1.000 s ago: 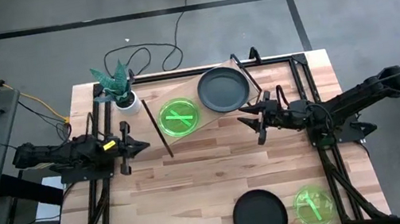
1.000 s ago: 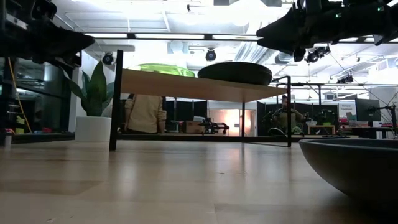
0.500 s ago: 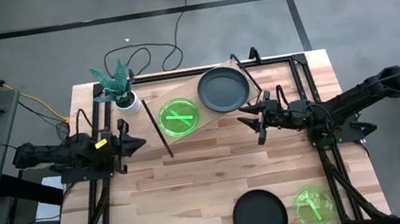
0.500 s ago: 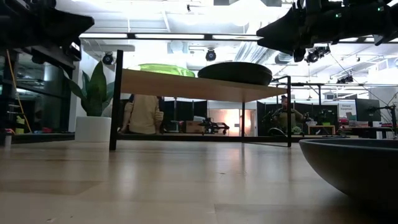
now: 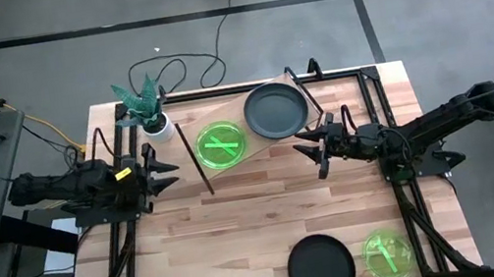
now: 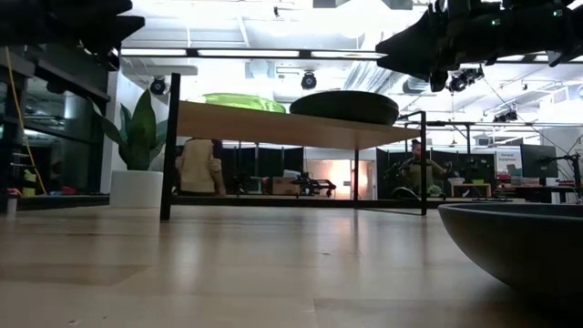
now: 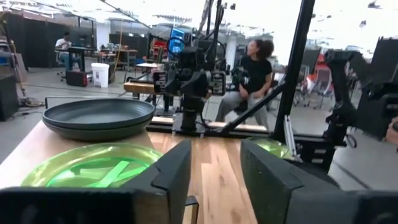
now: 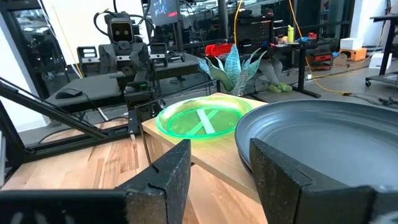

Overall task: Place and stack plates onto a shelf
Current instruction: Stack the black plate on top of the black plate on the shelf

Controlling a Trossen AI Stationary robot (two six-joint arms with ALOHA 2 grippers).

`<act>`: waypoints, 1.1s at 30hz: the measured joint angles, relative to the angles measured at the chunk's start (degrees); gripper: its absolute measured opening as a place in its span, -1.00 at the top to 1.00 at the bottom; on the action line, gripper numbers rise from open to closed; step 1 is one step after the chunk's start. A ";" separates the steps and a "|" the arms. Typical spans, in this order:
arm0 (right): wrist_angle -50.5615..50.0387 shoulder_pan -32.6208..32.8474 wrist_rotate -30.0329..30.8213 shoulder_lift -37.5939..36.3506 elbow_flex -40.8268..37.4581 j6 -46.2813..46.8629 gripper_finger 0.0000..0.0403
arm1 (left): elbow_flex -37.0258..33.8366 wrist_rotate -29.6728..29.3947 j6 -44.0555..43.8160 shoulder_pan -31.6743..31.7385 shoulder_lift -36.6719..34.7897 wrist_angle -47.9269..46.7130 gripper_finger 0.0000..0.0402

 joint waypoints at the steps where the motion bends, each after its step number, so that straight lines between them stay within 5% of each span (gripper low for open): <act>1: 0.00 0.00 0.00 0.00 0.00 0.11 0.26 | 0.01 0.00 0.73 0.01 0.59 0.12 0.32; 33: 1.86 0.00 -1.05 0.00 0.00 4.62 0.26 | 0.01 4.63 3.06 0.01 1.46 2.76 0.29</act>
